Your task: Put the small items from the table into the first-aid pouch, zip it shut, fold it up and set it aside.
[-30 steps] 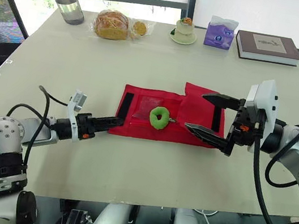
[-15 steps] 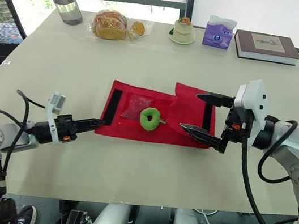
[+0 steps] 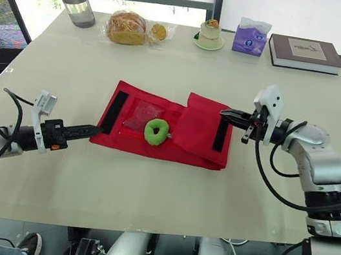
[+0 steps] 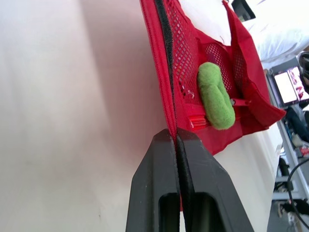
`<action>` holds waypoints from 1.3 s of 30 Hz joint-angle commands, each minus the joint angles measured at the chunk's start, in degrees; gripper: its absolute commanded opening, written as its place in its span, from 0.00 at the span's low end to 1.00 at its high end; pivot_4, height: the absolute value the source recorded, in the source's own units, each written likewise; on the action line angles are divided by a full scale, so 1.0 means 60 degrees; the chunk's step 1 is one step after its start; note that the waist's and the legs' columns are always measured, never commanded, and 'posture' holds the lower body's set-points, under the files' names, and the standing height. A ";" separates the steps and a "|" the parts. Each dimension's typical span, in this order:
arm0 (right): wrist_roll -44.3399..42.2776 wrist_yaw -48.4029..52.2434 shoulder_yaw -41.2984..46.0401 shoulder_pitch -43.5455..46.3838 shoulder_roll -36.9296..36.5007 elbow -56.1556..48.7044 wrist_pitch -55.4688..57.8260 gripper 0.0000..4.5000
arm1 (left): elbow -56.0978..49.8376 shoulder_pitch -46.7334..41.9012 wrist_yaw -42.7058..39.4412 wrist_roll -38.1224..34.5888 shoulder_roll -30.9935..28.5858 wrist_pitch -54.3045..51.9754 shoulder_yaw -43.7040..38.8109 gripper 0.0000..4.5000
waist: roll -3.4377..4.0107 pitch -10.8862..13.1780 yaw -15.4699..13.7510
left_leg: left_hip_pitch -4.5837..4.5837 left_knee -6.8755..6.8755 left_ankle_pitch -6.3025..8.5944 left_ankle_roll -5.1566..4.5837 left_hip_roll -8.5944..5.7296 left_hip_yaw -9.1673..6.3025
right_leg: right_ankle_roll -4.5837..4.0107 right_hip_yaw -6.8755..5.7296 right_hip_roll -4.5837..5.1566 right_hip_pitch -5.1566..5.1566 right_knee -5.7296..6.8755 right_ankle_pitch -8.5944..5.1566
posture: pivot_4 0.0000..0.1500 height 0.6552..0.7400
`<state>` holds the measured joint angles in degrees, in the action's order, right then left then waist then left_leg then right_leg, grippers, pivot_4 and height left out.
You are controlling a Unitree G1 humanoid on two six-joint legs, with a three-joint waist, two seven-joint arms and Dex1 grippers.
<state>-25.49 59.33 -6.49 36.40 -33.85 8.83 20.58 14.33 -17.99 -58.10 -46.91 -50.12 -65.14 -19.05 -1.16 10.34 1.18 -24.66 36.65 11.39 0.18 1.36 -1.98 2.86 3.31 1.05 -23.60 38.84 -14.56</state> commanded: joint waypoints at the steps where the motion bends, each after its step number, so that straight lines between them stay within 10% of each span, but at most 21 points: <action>1: 0.0811 0.0320 -0.0321 0.0530 0.0716 0.1614 -0.1311 0.02 | 0.0067 -0.0651 -0.0608 0.0149 -0.0284 0.0332 0.0277 0.00 | 0.0001 0.0000 0.0017 | 0.0001 0.0000 0.0000 0.0000 0.0000 0.0000 | 0.0000 -0.0001 -0.0003 0.0000 0.0002 0.0000 | 1.00 1.00; 27: 0.3435 0.0250 -0.1678 0.0350 0.2043 0.2680 -0.1994 0.02 | -0.1619 -0.5498 -0.2093 -0.0188 0.1737 0.0427 0.2832 0.00 | -0.0007 -0.0005 0.0241 | 0.0008 0.0011 -0.0002 0.0003 -0.0003 -0.0020 | 0.0004 -0.0008 -0.0011 0.0013 0.0020 0.0002 | 1.00 1.00; 39: 0.3441 -0.0362 -0.1496 0.0081 0.2176 0.2200 -0.1539 0.02 | -0.2003 -0.4896 -0.3435 0.0663 0.2329 0.1585 0.4673 0.00 | -0.0007 -0.0005 0.0248 | 0.0010 0.0008 -0.0002 0.0002 -0.0001 -0.0022 | 0.0003 -0.0002 -0.0019 0.0012 0.0023 0.0002 | 1.00 1.00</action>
<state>-6.46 59.19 -15.22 38.02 -20.95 21.68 9.86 3.79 -47.15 -76.87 -43.22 -36.47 -57.85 8.66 -1.20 10.31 2.66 -24.59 36.70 11.38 0.19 1.36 -2.12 2.88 3.29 0.93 -23.53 38.98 -14.55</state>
